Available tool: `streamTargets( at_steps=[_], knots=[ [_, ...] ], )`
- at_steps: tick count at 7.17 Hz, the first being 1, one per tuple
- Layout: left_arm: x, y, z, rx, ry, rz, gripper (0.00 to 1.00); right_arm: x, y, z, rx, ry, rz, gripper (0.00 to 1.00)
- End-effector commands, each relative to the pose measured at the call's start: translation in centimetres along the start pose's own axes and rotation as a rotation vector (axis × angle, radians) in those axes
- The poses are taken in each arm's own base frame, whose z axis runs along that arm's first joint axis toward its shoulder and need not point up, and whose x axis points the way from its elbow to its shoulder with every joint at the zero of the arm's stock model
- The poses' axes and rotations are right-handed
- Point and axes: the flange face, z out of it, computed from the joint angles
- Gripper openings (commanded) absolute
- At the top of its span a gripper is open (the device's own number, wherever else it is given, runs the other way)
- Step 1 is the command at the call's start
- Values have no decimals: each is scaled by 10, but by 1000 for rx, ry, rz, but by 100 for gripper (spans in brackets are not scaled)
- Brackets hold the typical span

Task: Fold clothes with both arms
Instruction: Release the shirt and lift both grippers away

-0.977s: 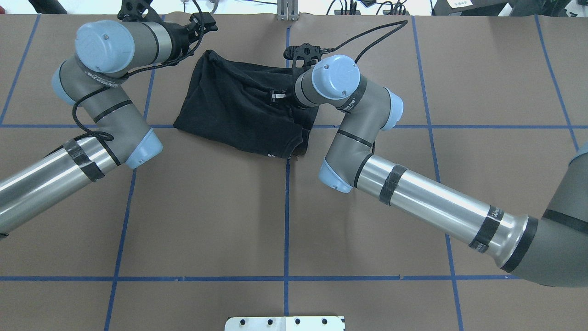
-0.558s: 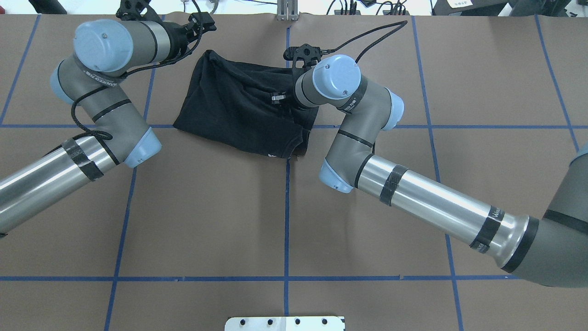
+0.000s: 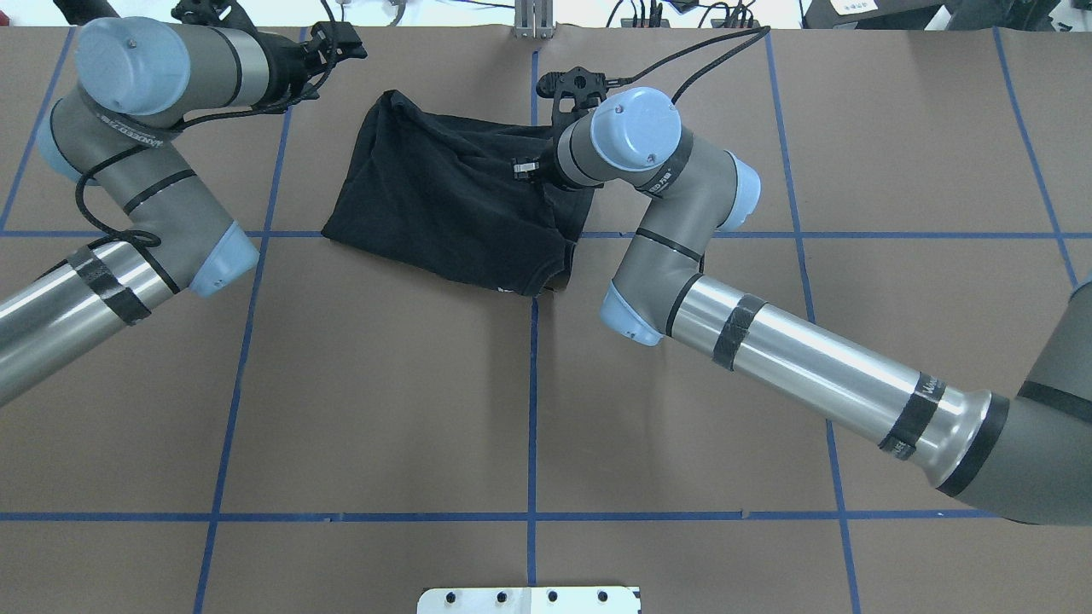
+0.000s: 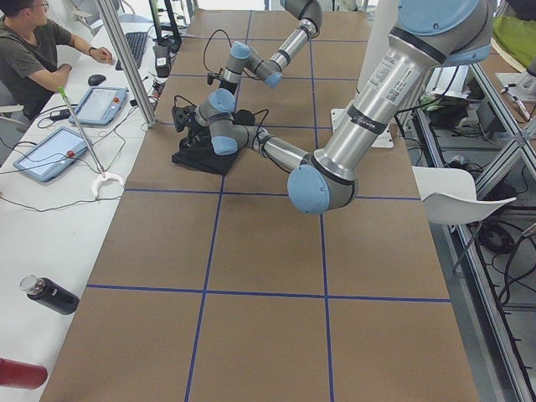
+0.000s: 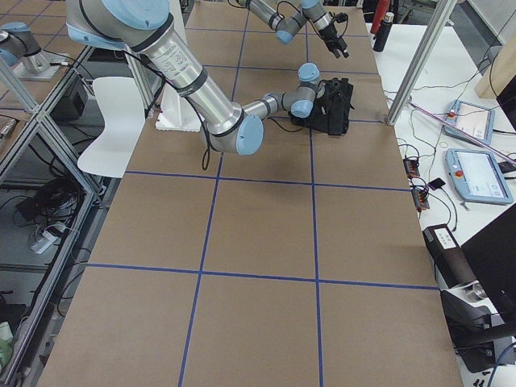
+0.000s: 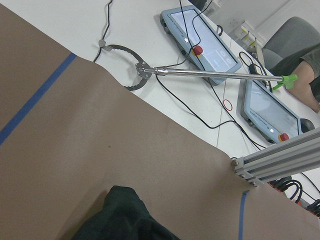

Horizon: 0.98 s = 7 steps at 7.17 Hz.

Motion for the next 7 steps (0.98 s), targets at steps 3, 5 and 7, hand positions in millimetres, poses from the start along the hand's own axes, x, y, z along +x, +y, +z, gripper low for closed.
streamTargets(
  at_steps=[3, 5, 7],
  knots=[
    [-27, -6, -5, 5, -26, 40, 100, 30, -23, 3, 56, 70, 19, 0],
    [-29, -9, -6, 10, -28, 40, 100, 29, -24, 3, 70, 77, 18, 99],
    [-38, -14, -11, 14, -34, 91, 100, 41, -33, -14, 73, 57, 27, 100]
  ],
)
